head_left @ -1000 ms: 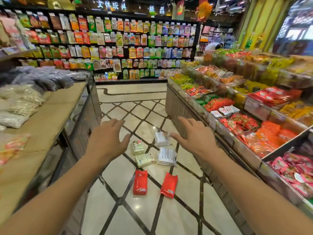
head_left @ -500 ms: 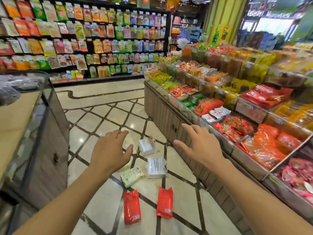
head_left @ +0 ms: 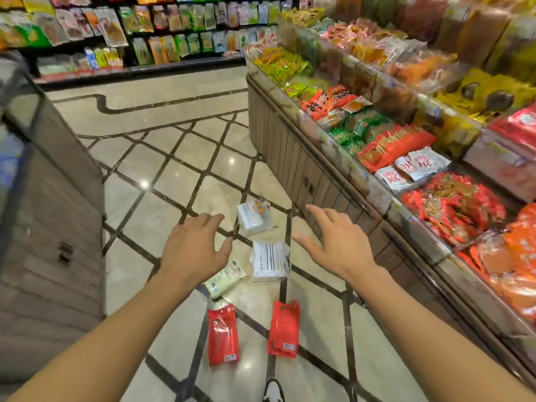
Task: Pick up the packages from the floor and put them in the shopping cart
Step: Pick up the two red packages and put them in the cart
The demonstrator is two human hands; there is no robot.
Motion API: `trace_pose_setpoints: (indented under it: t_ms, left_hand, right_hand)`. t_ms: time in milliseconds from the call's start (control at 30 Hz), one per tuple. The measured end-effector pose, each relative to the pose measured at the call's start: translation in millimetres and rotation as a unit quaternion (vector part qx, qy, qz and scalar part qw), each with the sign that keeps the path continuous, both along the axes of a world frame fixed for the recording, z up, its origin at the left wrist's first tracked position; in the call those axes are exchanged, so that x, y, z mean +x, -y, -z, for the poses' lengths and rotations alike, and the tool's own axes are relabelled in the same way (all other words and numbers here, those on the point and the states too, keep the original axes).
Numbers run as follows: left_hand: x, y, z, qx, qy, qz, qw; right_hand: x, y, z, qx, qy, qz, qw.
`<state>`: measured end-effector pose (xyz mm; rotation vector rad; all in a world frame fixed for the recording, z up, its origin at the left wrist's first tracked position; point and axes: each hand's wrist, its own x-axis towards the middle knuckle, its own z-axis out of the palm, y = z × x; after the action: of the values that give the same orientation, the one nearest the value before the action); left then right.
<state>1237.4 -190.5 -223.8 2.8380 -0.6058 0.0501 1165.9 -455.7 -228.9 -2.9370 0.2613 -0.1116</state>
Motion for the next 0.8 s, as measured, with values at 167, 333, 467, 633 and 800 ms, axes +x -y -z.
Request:
trace_pose_setpoints:
  t_ms: [167, 333, 467, 633, 800]
  left_hand:
    - [39, 18, 57, 0.003, -0.058, -0.026, 0.998]
    - [35, 6, 154, -0.025, -0.152, -0.092, 0.984]
    - [26, -8, 251, -0.04, -0.194, -0.114, 0.974]
    - [16, -15, 400, -0.057, -0.255, -0.136, 0.956]
    - [-14, -16, 557, -0.042, -0.322, -0.156, 0.933]
  right_hand:
    - [48, 18, 68, 0.047, -0.054, 0.015, 0.997]
    - [50, 1, 171, 0.15, -0.118, 0.077, 0.979]
    - [36, -20, 274, 0.194, -0.172, 0.141, 0.955]
    - [15, -49, 434, 0.232, -0.21, 0.172, 0.934]
    - [1, -58, 603, 0.191, -0.298, 0.13, 0.926]
